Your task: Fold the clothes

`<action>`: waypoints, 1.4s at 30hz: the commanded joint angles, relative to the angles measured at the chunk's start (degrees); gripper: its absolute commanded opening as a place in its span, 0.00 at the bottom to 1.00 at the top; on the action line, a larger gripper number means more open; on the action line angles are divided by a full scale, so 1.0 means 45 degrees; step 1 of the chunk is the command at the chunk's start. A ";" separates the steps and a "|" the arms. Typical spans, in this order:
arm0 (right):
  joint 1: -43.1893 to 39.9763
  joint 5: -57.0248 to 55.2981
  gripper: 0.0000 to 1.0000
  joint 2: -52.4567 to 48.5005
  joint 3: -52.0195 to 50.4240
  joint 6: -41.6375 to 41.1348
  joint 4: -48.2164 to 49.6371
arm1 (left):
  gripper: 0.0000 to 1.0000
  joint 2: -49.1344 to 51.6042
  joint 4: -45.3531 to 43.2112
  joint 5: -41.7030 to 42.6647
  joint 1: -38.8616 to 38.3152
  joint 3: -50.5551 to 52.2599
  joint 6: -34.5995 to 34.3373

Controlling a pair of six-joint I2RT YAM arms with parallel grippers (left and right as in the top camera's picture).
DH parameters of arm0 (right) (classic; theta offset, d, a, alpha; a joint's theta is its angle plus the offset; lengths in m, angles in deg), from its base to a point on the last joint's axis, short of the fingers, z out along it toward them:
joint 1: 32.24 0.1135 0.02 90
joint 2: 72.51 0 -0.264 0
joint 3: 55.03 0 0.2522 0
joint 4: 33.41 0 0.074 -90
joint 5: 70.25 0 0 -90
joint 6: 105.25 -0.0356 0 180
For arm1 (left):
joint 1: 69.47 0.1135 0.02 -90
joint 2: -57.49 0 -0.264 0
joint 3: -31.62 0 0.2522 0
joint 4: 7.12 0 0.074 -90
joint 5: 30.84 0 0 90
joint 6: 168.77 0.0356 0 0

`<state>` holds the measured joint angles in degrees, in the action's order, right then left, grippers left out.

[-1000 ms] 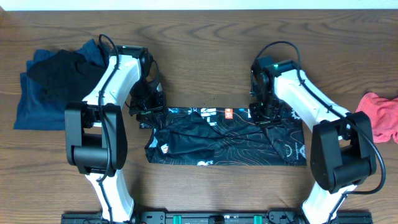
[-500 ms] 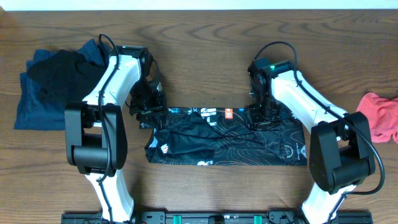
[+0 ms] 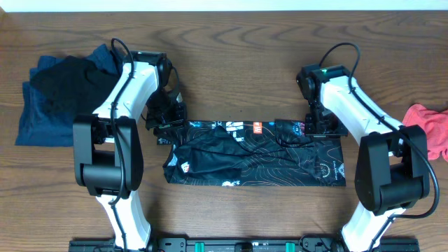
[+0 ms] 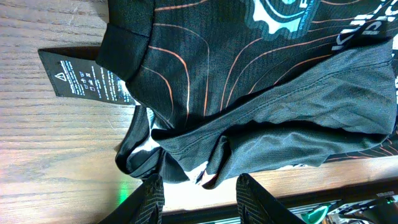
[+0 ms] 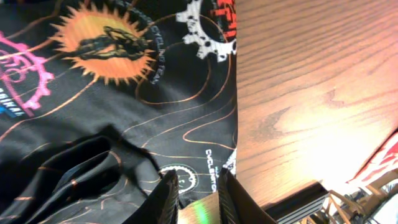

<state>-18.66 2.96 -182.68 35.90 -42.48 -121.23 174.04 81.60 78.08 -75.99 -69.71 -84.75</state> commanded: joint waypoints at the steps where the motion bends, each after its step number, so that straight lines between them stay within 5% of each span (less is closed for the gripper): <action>1: -0.0019 0.0131 0.21 0.0335 -0.0437 -0.0160 0.0238 | 0.40 -0.0117 0.0073 -0.0034 0.0019 -0.0092 0.0073; 24: 0.0092 0.3453 0.14 0.0636 -0.2147 0.2059 0.1904 | 0.41 -0.0117 0.0039 -0.0029 0.0019 -0.0092 0.0073; 31: 0.0107 0.7067 0.21 0.0675 -0.2152 0.5285 0.1977 | 0.40 -0.0117 0.0019 -0.0034 0.0019 -0.0092 0.0073; 40: 0.0661 0.7796 0.30 0.0675 -0.2157 0.6081 0.1443 | 0.41 -0.0117 0.0024 -0.0029 0.0019 -0.0092 0.0073; 42: 0.0801 0.7616 0.20 0.0675 -0.2157 0.6309 0.1360 | 0.41 -0.0117 0.0024 -0.0034 0.0019 -0.0092 0.0073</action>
<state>-16.29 35.85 -180.98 26.21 -16.97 -114.80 174.04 81.54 78.08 -75.99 -69.71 -84.75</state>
